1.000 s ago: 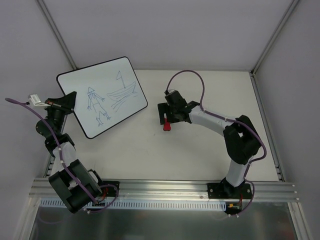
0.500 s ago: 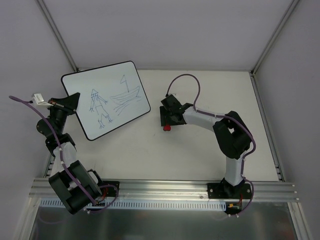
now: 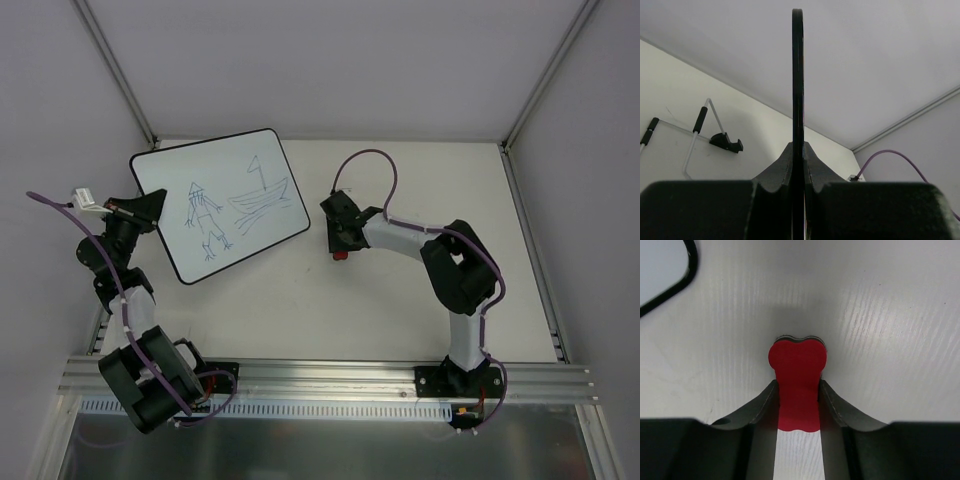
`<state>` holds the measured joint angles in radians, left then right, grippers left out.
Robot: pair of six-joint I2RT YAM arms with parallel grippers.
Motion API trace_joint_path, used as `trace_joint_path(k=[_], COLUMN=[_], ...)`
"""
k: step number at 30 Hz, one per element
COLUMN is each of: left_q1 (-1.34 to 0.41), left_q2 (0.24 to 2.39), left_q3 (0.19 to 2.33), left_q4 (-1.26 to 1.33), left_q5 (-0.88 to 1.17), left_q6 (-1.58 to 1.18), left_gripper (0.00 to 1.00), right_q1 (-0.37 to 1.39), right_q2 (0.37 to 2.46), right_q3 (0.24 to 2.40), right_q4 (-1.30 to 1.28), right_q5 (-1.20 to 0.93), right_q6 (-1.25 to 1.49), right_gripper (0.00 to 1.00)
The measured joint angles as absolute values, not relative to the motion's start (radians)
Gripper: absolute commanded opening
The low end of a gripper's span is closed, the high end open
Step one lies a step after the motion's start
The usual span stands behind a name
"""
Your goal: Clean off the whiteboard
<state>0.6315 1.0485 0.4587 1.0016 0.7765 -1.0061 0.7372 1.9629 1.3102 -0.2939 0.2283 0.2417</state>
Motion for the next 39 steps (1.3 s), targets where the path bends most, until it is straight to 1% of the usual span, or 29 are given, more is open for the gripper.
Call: trace_joint_path(k=[1, 4, 9, 10, 13, 17, 22, 26, 31, 39], left_q1=[0.626, 0.607, 0.567, 0.554, 0.525, 0.475, 0.411, 0.365, 0.316, 0.274], left_q2=[1.044, 1.033, 1.011, 1.005, 0.992, 0.983, 0.983, 0.982, 0.975, 0.966], left_q3=[0.458, 0.453, 0.429, 0.424, 0.41, 0.392, 0.373, 0.367, 0.367, 0.368], left_q4=[0.987, 0.953, 0.914, 0.902, 0.872, 0.827, 0.798, 0.767, 0.673, 0.565], left_q5=[0.776, 0.778, 0.777, 0.777, 0.781, 0.784, 0.784, 0.783, 0.784, 0.78], left_q6=[-1.005, -1.0, -0.995, -0.994, -0.989, -0.979, -0.981, -0.983, -0.973, -0.957], left_gripper=[0.0, 0.0, 0.0, 0.0, 0.0, 0.0, 0.0, 0.0, 0.0, 0.0], right_q1=[0.738, 0.738, 0.737, 0.737, 0.735, 0.722, 0.715, 0.715, 0.733, 0.832], right_q2=[1.963, 1.956, 1.862, 1.829, 1.715, 1.534, 1.421, 1.446, 1.57, 1.773], right_q3=[1.31, 1.307, 1.22, 1.19, 1.103, 1.014, 1.04, 1.141, 1.298, 1.399], right_q4=[-0.294, -0.291, -0.288, -0.284, -0.288, -0.313, -0.32, -0.325, -0.312, -0.315], right_q5=[0.229, 0.233, 0.248, 0.25, 0.255, 0.254, 0.228, 0.167, 0.067, -0.026], right_q6=[0.239, 0.216, 0.173, 0.16, 0.126, 0.087, 0.057, 0.052, 0.062, 0.14], right_gripper=[0.24, 0.13, 0.1, 0.06, 0.03, 0.02, 0.02, 0.02, 0.0, 0.0])
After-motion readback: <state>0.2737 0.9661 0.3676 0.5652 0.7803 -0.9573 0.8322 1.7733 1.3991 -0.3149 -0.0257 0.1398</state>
